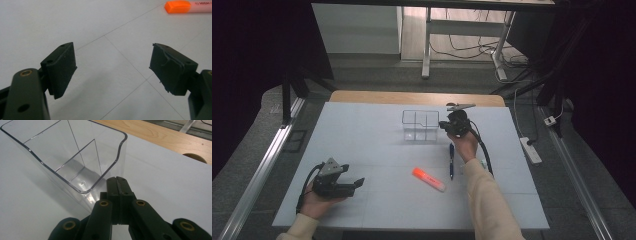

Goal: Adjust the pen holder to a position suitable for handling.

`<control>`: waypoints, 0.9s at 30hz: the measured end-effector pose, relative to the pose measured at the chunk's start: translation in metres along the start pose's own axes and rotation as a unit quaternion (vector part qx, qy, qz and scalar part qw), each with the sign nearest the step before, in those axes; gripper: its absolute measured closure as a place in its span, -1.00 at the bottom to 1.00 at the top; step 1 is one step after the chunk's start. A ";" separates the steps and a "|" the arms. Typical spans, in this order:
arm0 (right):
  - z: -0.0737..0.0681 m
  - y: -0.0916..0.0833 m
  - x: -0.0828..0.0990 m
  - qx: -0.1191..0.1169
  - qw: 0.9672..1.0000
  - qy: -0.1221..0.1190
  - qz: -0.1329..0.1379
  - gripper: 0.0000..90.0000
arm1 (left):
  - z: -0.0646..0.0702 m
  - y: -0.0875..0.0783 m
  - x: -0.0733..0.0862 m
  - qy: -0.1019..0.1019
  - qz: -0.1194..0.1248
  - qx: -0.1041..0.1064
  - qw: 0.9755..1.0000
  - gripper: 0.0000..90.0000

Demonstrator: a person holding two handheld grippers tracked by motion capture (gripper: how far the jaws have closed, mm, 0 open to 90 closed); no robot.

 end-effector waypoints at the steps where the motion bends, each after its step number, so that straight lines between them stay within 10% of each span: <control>1: 0.000 0.000 0.000 0.001 1.000 -0.001 -0.001 0.99 | 0.000 0.000 0.000 0.000 0.000 -0.001 1.000 -0.53; 14: 0.007 -0.028 0.006 0.001 1.000 -0.002 0.020 0.98 | -0.001 -0.001 0.000 -0.002 0.001 -0.004 1.000 -0.54; 27: 0.006 -0.066 0.028 -0.009 0.999 0.020 0.043 -0.03 | -0.002 0.001 0.000 -0.002 -0.001 -0.003 1.000 -0.54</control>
Point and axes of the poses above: each handheld gripper's, and its own axes: y roughly forward along the jaws, x roughly out of its underside, z roughly to its right, the point moved 3 cm from there along y, roughly forward along the jaws, and after that the axes turned 7 degrees about x, right-handed, at the moved point
